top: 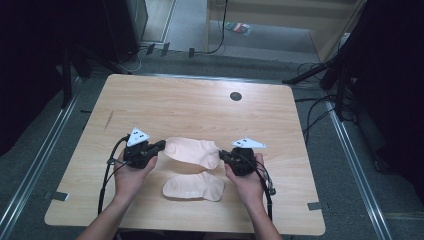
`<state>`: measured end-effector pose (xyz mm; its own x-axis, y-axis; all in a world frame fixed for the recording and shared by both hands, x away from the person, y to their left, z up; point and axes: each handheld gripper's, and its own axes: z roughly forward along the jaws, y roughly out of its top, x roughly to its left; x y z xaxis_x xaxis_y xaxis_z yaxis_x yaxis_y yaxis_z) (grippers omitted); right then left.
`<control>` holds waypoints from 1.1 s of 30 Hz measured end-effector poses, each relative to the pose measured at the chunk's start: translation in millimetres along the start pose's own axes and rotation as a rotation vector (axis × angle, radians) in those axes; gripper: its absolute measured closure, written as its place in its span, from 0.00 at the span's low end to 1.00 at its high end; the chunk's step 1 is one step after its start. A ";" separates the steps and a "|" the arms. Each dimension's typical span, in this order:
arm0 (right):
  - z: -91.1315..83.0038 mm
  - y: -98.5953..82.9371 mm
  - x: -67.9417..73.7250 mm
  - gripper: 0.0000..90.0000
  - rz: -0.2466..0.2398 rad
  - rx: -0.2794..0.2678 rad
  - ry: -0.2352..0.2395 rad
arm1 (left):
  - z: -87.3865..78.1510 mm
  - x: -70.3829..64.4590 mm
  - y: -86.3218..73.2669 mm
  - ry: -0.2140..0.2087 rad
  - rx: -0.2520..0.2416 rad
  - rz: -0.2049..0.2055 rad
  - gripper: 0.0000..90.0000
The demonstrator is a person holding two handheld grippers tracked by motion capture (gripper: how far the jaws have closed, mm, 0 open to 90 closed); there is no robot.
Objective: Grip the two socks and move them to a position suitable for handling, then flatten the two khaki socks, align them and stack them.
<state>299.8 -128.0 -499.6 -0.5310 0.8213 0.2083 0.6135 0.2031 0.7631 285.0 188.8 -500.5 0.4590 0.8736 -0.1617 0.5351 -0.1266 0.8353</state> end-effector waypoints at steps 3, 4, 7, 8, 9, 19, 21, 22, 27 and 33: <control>-6.1 -3.7 2.9 0.99 -0.001 0.000 0.017 | -9.6 -3.8 -5.4 -0.011 -0.008 0.000 1.00; -8.5 -4.7 3.5 0.99 -0.005 0.000 0.019 | -12.1 -5.6 -7.1 -0.011 -0.011 0.005 1.00; -15.2 -7.0 4.8 0.99 -0.002 -0.005 0.029 | -19.9 -9.7 -13.5 -0.017 -0.019 0.006 1.00; -16.7 -7.8 5.4 0.99 -0.004 -0.005 0.032 | -22.2 -11.4 -16.2 -0.018 -0.023 0.002 1.00; -17.9 -8.9 6.3 0.99 -0.009 -0.003 0.035 | -24.8 -12.7 -18.8 -0.019 -0.023 0.003 1.00; -29.1 -19.1 17.4 0.99 -0.027 0.018 0.056 | -38.7 -21.0 -37.7 -0.028 -0.028 -0.010 1.00; -30.2 -22.7 17.9 0.98 -0.027 0.024 0.055 | -40.6 -23.6 -41.2 -0.034 -0.024 -0.013 1.00; -30.7 -24.5 17.9 0.98 -0.026 0.026 0.054 | -41.2 -25.4 -43.0 -0.035 -0.026 -0.012 1.00; -33.3 -32.3 19.0 0.99 -0.027 0.043 0.053 | -46.3 -31.4 -49.8 -0.040 -0.024 -0.004 1.00; -37.5 -40.9 18.8 0.99 -0.027 0.054 0.043 | -48.0 -38.9 -61.1 -0.056 -0.007 -0.002 1.00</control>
<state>242.8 -140.9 -503.9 -0.5716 0.7919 0.2148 0.6287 0.2545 0.7348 200.5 185.1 -520.1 0.4968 0.8463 -0.1923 0.5312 -0.1213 0.8386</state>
